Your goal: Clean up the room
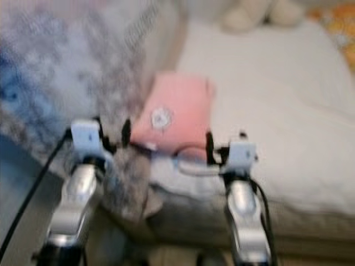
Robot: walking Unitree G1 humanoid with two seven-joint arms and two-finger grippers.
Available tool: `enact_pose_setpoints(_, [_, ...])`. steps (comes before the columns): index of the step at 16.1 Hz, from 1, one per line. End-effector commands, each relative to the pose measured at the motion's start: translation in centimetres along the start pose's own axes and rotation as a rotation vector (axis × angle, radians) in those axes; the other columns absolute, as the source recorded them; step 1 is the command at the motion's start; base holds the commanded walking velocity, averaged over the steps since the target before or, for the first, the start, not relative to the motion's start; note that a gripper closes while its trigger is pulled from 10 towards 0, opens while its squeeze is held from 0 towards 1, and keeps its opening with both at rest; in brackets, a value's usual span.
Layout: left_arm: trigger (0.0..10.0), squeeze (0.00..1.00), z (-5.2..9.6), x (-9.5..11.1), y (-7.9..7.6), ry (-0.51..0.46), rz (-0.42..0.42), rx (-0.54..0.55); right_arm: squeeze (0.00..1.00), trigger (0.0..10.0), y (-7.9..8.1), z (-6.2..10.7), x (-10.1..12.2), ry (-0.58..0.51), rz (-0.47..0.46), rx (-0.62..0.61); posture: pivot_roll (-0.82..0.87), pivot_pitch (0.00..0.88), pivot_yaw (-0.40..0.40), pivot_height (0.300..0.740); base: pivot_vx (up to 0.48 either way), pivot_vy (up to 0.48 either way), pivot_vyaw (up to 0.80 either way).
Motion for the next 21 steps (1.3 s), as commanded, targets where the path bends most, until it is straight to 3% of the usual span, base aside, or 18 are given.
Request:
enact_pose_setpoints(1, [10.0, 0.00, 0.8, -1.9, 2.4, 0.077, 0.012, 0.100, 0.00, 10.0, 0.4, 0.1, -0.6, 0.036, 0.001, 0.026, -0.16, 0.000, 0.095, 0.727, 0.262, -0.398, 0.00])
enact_pose_setpoints(6, [10.0, 0.00, -0.2, -2.8, 1.2, 0.120, 0.008, 0.068, 0.00, 10.0, 0.8, -0.5, -0.7, 0.063, 0.027, 0.054, -0.17, 0.000, 0.092, 0.727, 0.278, -0.387, 0.00])
enact_pose_setpoints(9, [10.0, 0.00, 0.4, -4.9, 3.1, 0.189, 0.002, 0.118, 0.00, 10.0, 0.4, -1.0, -0.2, 0.052, 0.026, 0.035, -0.18, 0.011, 0.094, 0.727, 0.312, -0.359, 0.00])
enact_pose_setpoints(13, [10.0, 0.00, -0.5, -4.4, 1.9, 0.167, 0.009, 0.081, 0.00, 10.0, 0.5, -1.4, -0.3, 0.058, 0.032, 0.037, -0.19, 0.013, 0.096, 0.727, 0.315, -0.358, 0.00])
enact_pose_setpoints(17, [10.0, 0.00, 0.1, -4.4, 3.6, 0.135, -0.009, 0.129, 0.00, 10.0, 0.9, -1.2, -1.2, 0.085, 0.021, 0.054, -0.19, 0.023, 0.094, 0.727, 0.323, -0.352, 0.00])
enact_pose_setpoints(19, [10.0, 0.00, 0.0, -2.4, 2.5, 0.058, -0.034, 0.045, 0.00, 10.0, 0.7, -0.6, -1.8, 0.088, 0.010, 0.063, -0.18, 0.021, 0.096, 0.727, 0.351, -0.324, 0.00])
enact_pose_setpoints(21, [10.0, 0.00, 0.8, -1.7, 2.0, 0.033, -0.004, 0.028, 0.00, 10.0, 0.4, 0.2, -1.3, 0.052, 0.015, 0.062, -0.18, 0.014, 0.096, 0.727, 0.356, -0.319, 0.00])
Point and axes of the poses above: a point about 5 cm out from each wrist's last joint towards the gripper, its own z axis pointing back from the gripper into the wrist, its own x axis along the axis of the wrist's last joint, y = z × x, the point moved 6 cm from there along -z, pointing out of the wrist towards the gripper, and after that the axes turned 4 degrees about z, right-handed, at the moved point
